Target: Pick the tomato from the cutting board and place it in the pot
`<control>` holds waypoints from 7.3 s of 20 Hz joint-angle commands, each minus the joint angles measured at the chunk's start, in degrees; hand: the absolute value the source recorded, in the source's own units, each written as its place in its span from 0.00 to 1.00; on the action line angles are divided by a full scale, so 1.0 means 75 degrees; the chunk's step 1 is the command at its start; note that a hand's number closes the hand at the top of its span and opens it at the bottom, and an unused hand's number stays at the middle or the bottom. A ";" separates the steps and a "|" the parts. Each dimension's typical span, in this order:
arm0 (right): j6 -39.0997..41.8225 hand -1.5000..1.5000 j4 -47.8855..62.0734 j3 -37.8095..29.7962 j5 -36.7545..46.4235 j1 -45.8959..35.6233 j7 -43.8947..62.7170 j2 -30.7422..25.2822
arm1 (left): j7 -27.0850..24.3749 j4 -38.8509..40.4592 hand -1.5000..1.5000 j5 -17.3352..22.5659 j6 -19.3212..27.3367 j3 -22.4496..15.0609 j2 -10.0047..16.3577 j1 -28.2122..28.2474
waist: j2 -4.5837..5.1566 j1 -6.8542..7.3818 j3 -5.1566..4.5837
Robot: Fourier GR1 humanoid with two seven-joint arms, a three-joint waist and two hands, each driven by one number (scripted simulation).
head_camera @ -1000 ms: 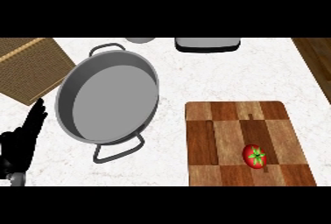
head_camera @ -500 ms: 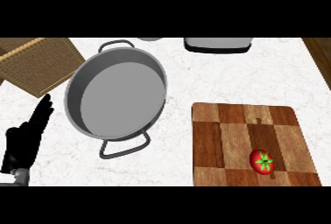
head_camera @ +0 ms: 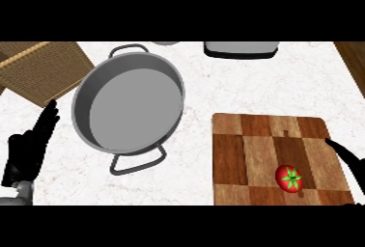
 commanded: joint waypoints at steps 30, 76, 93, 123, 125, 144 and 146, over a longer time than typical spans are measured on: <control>0.0575 0.00 0.3567 0.1165 0.1313 -0.1499 -0.0005 0.1447 | 0.0450 -0.0800 0.50 -0.0758 -0.0251 0.0466 -0.0689 0.0472 | -0.0050 -0.0203 0.0014; -0.2384 1.00 0.2952 0.6927 0.4367 -0.8467 0.0098 0.4986 | -0.0042 0.0154 0.50 -0.1276 -0.1076 0.0845 -0.1161 -0.0295 | -0.0050 0.0303 -0.0010; -0.5392 1.00 0.7283 0.6027 0.1640 -1.1371 -0.1963 0.4988 | 0.0222 -0.0190 0.50 -0.1213 -0.1152 0.0940 -0.1211 -0.0189 | 0.0039 0.0319 -0.0007; -0.5552 0.00 1.1447 0.5412 -0.2025 -1.1871 -0.6069 0.4988 | 0.0154 0.0184 0.50 -0.1386 -0.1434 0.0571 -0.1384 -0.1032 | 0.0340 0.1218 -0.0023; -0.5823 0.00 1.1403 0.5155 -0.2243 -1.1797 -0.6649 0.4988 | 0.0148 0.0125 0.50 -0.1418 -0.1486 0.0588 -0.1277 -0.1024 | 0.0360 0.1238 -0.0012; -0.4535 0.00 1.1468 0.3216 -0.5554 -1.0940 -1.0047 0.4988 | 0.0015 0.0077 0.50 -0.1192 -0.1359 0.1213 -0.1165 -0.0328 | 0.0083 0.0285 0.0006; -0.4577 0.00 1.1441 0.3492 -0.5695 -1.0521 -1.0361 0.4988 | 0.0056 0.0100 0.50 -0.1464 -0.1164 0.1009 -0.1348 -0.0329 | 0.0060 0.0207 0.0007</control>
